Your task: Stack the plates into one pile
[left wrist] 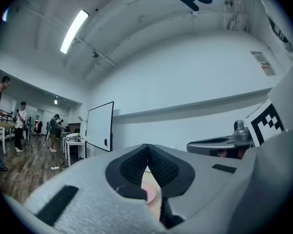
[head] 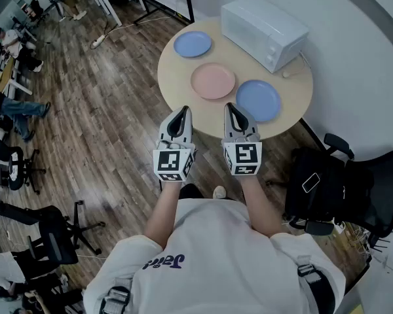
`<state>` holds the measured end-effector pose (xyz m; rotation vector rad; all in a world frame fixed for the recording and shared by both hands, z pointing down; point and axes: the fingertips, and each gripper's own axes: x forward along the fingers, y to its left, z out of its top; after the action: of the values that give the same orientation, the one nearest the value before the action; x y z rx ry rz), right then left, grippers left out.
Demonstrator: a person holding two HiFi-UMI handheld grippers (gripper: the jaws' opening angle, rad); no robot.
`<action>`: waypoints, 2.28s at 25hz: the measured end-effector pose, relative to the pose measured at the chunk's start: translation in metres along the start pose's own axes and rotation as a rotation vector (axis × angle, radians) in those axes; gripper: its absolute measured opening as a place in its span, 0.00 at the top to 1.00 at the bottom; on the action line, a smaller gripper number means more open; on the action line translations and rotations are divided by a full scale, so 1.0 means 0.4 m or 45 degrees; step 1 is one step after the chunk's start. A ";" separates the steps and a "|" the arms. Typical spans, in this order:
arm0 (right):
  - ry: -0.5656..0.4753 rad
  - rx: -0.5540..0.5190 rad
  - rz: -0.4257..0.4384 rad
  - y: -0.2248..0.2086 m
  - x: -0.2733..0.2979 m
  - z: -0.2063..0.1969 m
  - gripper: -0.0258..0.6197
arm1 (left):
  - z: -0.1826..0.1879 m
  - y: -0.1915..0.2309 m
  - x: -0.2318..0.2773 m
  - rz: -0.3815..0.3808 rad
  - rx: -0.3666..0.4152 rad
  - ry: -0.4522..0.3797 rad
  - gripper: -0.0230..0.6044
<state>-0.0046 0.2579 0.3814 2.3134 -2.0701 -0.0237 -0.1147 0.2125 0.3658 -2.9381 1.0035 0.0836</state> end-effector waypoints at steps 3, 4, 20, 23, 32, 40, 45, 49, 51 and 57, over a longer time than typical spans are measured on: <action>0.003 -0.001 0.012 0.005 0.011 0.001 0.94 | -0.018 0.004 0.000 0.002 -0.023 0.029 0.94; 0.005 0.000 0.018 0.007 0.018 0.000 0.94 | -0.024 0.006 0.003 0.003 -0.033 0.036 0.94; 0.210 0.029 -0.052 -0.062 0.292 -0.111 0.93 | -0.117 0.143 0.275 -0.122 -0.148 0.065 0.94; 0.205 0.015 -0.076 -0.083 0.375 -0.095 0.93 | -0.113 0.193 0.361 -0.155 -0.158 0.055 0.94; 0.278 0.016 -0.124 -0.108 0.583 -0.133 0.93 | -0.164 0.331 0.545 -0.223 -0.211 0.112 0.94; 0.490 0.031 -0.181 -0.130 0.686 -0.250 0.93 | -0.300 0.411 0.614 -0.325 -0.289 0.298 0.94; 0.711 0.076 -0.079 -0.152 0.684 -0.377 0.93 | -0.422 0.395 0.639 -0.371 -0.345 0.468 0.94; 0.830 0.103 -0.014 -0.167 0.693 -0.454 0.93 | -0.505 0.381 0.655 -0.405 -0.364 0.586 0.94; 0.872 0.088 -0.006 -0.190 0.707 -0.482 0.93 | -0.544 0.382 0.667 -0.394 -0.393 0.639 0.94; 1.106 0.120 0.076 -0.263 0.709 -0.603 0.93 | -0.685 0.374 0.685 -0.319 -0.461 0.854 0.94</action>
<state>0.1402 -0.0081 0.6222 1.7835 -1.6706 0.9128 0.0209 -0.0869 0.6198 -3.4800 0.6912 -0.8653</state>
